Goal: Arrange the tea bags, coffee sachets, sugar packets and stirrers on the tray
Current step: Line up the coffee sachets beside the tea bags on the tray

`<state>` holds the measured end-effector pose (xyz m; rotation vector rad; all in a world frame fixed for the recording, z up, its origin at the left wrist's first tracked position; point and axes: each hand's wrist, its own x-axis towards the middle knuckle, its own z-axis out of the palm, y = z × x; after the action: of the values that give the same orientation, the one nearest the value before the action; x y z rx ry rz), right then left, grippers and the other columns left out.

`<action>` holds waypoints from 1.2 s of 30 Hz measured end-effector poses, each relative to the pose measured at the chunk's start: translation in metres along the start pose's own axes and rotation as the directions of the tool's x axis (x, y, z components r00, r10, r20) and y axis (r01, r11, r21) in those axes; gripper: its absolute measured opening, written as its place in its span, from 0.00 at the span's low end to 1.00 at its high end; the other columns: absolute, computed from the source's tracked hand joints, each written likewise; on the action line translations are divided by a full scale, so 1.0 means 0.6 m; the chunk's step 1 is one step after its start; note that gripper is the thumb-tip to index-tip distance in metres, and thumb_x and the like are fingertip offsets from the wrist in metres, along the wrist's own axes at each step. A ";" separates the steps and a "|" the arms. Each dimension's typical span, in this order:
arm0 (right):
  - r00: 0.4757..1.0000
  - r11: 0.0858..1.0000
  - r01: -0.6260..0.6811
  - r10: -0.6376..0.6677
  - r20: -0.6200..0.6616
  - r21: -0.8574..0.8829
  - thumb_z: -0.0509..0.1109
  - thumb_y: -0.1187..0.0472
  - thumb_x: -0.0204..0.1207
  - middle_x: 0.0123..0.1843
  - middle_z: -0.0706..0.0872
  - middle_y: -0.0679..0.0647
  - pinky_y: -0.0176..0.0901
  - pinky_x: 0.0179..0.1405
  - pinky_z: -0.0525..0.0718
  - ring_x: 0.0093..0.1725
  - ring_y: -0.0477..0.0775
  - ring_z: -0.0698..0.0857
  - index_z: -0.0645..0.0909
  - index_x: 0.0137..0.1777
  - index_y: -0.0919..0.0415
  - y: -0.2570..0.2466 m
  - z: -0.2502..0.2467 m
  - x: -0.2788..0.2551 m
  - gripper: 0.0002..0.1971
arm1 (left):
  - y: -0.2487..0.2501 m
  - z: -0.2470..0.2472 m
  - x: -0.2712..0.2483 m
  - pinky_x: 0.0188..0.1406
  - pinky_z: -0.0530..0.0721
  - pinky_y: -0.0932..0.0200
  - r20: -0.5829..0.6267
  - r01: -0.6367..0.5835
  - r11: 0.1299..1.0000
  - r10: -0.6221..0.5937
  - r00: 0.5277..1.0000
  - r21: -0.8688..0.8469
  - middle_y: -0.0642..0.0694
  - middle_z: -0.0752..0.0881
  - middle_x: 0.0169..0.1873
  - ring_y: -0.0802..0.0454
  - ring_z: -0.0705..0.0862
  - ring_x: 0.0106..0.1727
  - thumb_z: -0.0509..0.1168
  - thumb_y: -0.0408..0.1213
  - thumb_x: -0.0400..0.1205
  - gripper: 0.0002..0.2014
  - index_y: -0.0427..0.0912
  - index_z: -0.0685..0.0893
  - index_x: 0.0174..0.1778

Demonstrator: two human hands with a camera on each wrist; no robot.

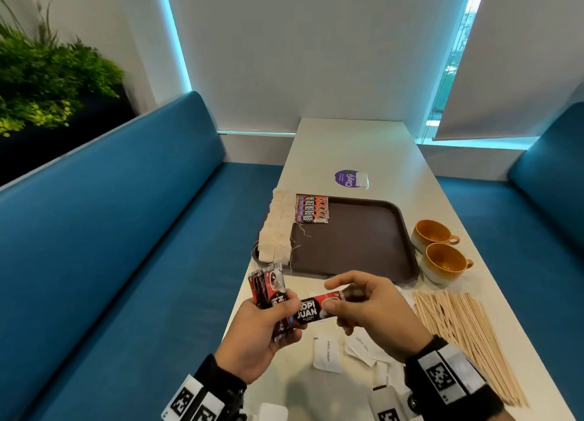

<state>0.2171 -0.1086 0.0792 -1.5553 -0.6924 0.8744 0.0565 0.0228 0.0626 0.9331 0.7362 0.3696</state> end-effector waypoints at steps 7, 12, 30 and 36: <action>0.998 0.996 0.020 -0.015 -0.057 0.089 0.76 0.78 0.74 0.46 0.89 0.72 0.47 0.38 0.92 0.36 0.62 0.89 0.92 0.53 0.66 -0.001 0.000 0.024 0.11 | -0.008 -0.006 0.022 0.37 0.91 0.49 -0.084 0.003 0.993 -0.013 0.996 -0.116 0.34 0.92 0.47 0.39 0.91 0.42 0.72 0.32 0.82 0.09 0.30 0.87 0.55; 0.983 0.989 0.029 -0.002 -0.185 0.144 0.74 0.78 0.76 0.47 0.91 0.67 0.54 0.43 0.94 0.38 0.65 0.90 0.91 0.54 0.64 -0.014 -0.042 0.112 0.12 | -0.007 -0.037 0.042 0.39 0.92 0.42 -0.063 0.054 0.968 -0.071 0.995 -0.245 0.33 0.85 0.43 0.26 0.90 0.47 0.58 0.20 0.84 0.14 0.24 0.85 0.61; 0.911 0.966 -0.258 0.242 -0.334 -0.002 0.80 0.75 0.72 0.40 0.90 0.65 0.49 0.40 0.93 0.36 0.57 0.88 0.89 0.50 0.64 0.112 -0.080 0.513 0.10 | -0.025 -0.090 0.112 0.40 0.91 0.32 -0.085 0.203 0.958 -0.223 0.971 -0.202 0.20 0.88 0.50 0.19 0.89 0.48 0.67 0.14 0.78 0.13 0.20 0.83 0.59; 0.869 0.906 -0.391 0.305 -0.390 -0.162 0.83 0.73 0.70 0.38 0.91 0.62 0.44 0.30 0.90 0.30 0.55 0.88 0.89 0.47 0.62 0.104 -0.064 0.545 0.10 | -0.026 -0.093 0.122 0.41 0.91 0.33 -0.056 0.219 0.956 -0.234 0.971 -0.194 0.20 0.88 0.50 0.19 0.89 0.50 0.68 0.15 0.77 0.12 0.20 0.84 0.57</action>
<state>0.4256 0.1294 -0.0308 -2.0352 -0.2545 0.7578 0.0677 0.0897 -0.0014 0.6516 0.8567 0.2682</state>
